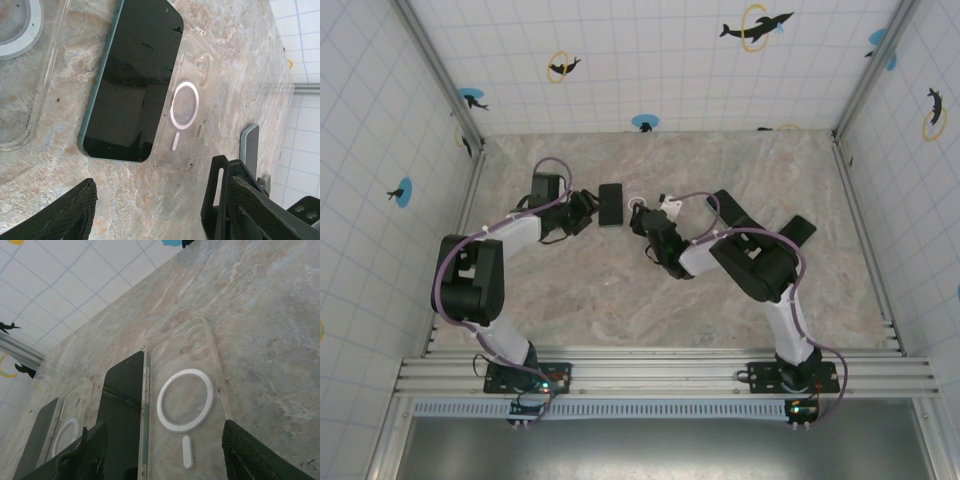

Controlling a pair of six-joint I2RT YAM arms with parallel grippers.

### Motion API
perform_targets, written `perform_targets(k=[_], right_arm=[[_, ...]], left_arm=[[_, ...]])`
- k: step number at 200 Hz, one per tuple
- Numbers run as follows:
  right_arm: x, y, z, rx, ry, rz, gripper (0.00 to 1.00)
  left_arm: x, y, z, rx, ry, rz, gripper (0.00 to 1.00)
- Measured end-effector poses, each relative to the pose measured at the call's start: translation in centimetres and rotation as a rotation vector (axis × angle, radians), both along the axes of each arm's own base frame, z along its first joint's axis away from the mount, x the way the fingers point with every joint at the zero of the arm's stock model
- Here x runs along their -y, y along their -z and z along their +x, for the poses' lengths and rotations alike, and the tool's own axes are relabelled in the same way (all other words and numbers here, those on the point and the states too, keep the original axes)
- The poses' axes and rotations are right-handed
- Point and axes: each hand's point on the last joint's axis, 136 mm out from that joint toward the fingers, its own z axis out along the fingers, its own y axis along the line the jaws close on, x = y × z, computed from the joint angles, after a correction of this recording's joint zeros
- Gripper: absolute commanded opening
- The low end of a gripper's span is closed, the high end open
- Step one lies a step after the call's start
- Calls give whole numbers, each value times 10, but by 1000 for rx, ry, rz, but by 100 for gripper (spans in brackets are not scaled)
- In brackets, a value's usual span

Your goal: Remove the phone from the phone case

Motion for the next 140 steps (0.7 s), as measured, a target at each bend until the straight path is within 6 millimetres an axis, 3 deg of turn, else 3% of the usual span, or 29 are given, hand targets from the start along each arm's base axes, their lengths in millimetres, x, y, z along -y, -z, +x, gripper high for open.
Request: perform_targets(k=[43,69,95,114,140], right_arm=[[15,-21,1,-5,-53,-87,81],[27,-50,1,13,-134,-152,100],[50,-81,-1,44,-238,-255,99],[71,-96,-5,53,-314,-346,99],[104,-96,-9,26,-399,-480,99]], left_arm=[[0,-5,-3,17,19,14,76],[-1,-25,-5,73,37,19,84],[2,-48,-8,142,58,15,89],[6,-54,-14,163,76,15,92],[21,-52,-25,165,117,12,93]])
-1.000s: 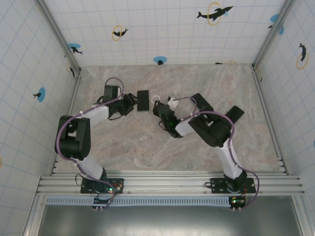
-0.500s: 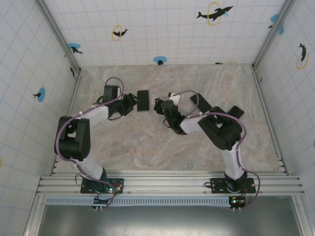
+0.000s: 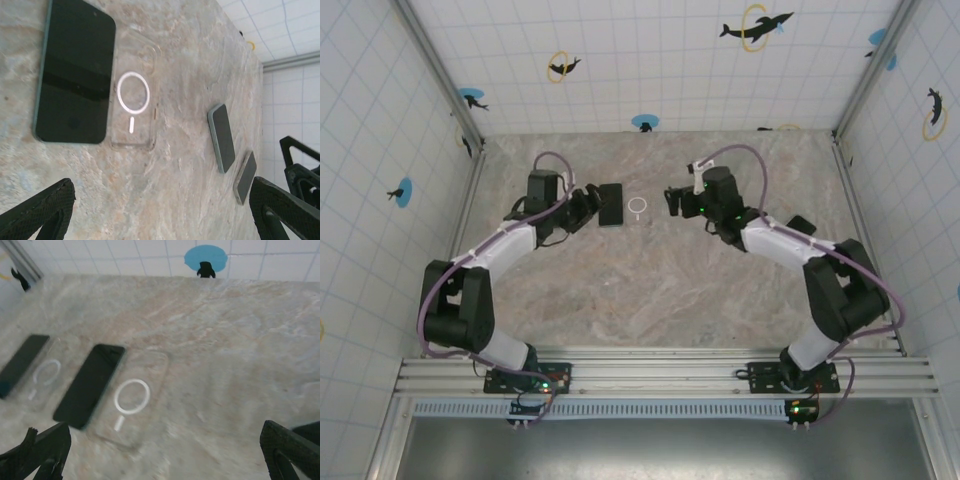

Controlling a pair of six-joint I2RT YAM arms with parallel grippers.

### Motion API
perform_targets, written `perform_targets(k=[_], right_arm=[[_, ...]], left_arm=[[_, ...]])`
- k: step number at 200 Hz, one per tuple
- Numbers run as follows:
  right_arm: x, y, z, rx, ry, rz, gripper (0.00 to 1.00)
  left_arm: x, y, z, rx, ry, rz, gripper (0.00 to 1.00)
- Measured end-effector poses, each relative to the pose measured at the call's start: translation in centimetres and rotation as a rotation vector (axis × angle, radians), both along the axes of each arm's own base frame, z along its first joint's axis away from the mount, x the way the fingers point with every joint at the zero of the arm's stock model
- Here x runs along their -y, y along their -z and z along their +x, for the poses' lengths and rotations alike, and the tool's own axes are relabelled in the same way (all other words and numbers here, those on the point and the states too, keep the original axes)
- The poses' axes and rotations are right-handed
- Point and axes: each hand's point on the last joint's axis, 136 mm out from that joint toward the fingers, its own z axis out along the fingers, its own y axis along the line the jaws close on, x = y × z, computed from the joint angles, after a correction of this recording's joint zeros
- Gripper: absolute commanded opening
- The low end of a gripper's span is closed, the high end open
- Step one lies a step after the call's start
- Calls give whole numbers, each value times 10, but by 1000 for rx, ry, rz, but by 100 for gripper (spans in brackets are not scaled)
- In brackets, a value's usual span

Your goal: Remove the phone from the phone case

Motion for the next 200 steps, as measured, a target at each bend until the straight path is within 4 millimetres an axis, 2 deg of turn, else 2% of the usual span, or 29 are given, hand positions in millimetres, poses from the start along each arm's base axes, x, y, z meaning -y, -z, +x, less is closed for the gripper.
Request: perform_targets(k=[25,55,69,90,130,171,200], right_arm=[[44,24,-4,-65,-30,-132,99],[102,60,-11,-195,-10,-245,99],[122,73,-13,-242,-2,-284,100],[142,94,-14,-314,-5,-336,99],[160,123,-9,-392,-36,-399,98],[160,122,11,-374,-67,-410,99],[156,124,18,-373,-100,-408,99]], left_arm=[[20,1,-9,0,40,-16,93],[49,-10,-17,27,88,-56,92],[62,-13,-21,35,110,-73,92],[82,-14,-25,36,143,-90,91],[118,-17,-30,29,192,-128,90],[129,-30,-22,48,194,-158,90],[132,-35,-18,60,193,-168,90]])
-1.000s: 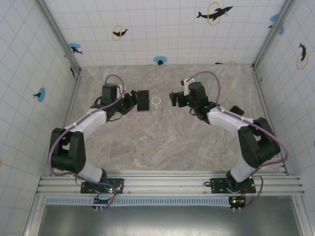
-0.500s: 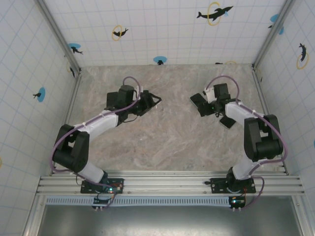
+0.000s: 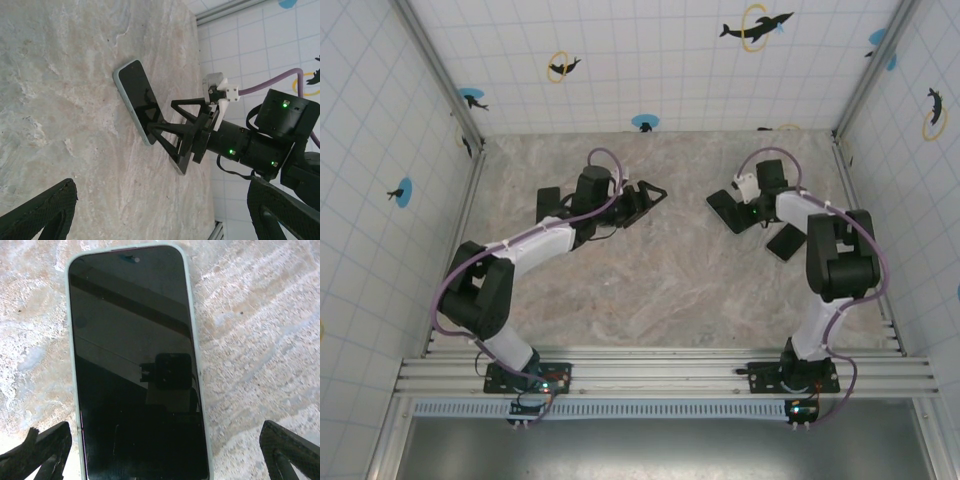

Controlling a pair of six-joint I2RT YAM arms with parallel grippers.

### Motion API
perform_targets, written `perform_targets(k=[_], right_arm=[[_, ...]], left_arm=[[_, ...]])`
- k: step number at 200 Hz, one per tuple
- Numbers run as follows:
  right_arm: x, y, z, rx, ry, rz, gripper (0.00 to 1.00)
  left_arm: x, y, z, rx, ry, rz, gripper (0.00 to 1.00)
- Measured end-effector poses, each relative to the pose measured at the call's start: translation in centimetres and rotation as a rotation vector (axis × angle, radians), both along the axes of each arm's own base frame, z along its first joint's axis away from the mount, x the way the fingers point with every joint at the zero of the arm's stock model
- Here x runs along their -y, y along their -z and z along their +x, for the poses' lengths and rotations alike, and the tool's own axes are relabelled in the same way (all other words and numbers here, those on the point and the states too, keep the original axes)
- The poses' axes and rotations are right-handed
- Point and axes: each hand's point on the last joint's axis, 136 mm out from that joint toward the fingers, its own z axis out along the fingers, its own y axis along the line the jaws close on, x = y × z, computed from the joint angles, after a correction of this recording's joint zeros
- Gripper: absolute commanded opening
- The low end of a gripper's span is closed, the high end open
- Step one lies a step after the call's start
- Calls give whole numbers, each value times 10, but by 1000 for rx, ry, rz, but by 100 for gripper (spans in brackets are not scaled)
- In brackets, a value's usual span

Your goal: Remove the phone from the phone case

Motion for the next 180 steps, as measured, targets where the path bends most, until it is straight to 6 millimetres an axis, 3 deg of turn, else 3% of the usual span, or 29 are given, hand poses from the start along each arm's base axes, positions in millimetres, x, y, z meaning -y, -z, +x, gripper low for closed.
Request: perform_targets(k=[100,180], right_arm=[[-15,19,1,-84,-66,29,92],[-14,22,-3,-91,-91,-61,78]], left_arm=[[1,6,0,-17,3,6,89],[0,10,-2,-28,9,18,89]])
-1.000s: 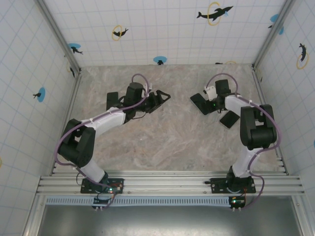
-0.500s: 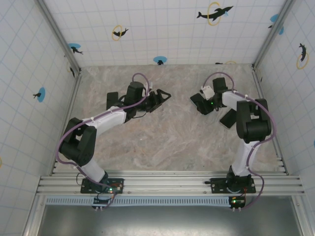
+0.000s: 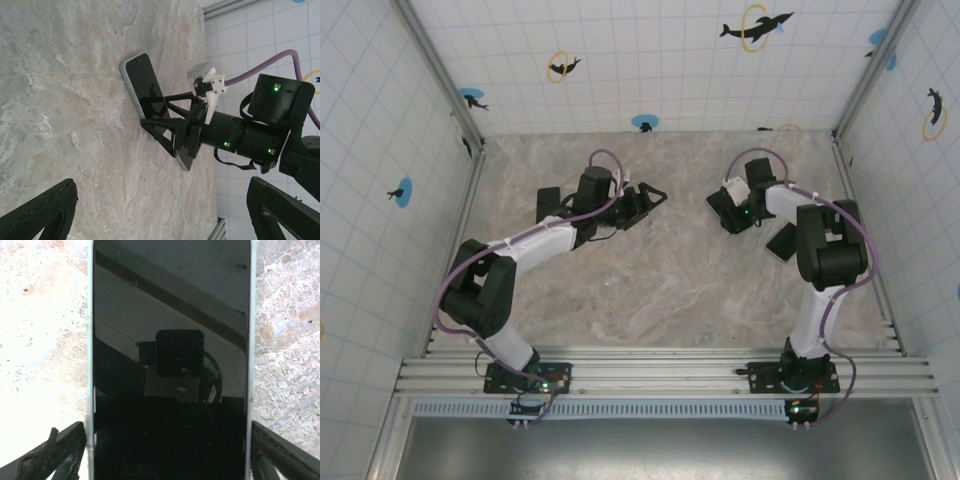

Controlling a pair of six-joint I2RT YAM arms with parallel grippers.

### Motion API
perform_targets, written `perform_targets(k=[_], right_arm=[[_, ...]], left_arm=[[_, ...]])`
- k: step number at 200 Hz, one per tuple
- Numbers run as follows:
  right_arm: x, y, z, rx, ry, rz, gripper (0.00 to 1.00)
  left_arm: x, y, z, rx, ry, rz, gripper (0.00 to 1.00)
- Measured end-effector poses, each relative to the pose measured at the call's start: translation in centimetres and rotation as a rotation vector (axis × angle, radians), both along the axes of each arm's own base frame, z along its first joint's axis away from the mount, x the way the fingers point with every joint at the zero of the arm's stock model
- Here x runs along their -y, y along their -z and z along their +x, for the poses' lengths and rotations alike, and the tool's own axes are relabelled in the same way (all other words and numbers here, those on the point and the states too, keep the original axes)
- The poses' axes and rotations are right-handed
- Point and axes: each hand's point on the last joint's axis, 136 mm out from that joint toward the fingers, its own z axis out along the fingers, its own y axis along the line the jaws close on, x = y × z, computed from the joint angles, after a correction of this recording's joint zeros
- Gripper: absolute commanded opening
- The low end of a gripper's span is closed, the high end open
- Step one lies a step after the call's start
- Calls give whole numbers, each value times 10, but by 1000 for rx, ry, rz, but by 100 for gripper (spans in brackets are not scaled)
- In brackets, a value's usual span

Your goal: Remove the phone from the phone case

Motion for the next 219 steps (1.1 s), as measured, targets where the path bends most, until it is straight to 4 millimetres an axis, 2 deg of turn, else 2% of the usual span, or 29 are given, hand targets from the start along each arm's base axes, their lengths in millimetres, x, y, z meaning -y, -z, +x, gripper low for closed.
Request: perform_targets(k=[21,51,84,141,186,219], right_arm=[[-1,0,0,5,-6,-22,74],[-1,-1,0,11,-6,-36,61],[0,-2,-2,21,25,-21,57],[-2,-7,-25,-12,128,81,53],[-13,-33,-32,25,247,290,52],[-28,-62,-31,90,265,412,53]], left_arm=[[-1,2,-1,-4,3,9,89],[-1,4,-3,-12,8,14,89],[-1,4,-4,-14,12,12,89],[1,4,-4,-20,20,6,89],[6,11,-3,-34,27,9,88],[20,4,3,-22,45,-5,87]])
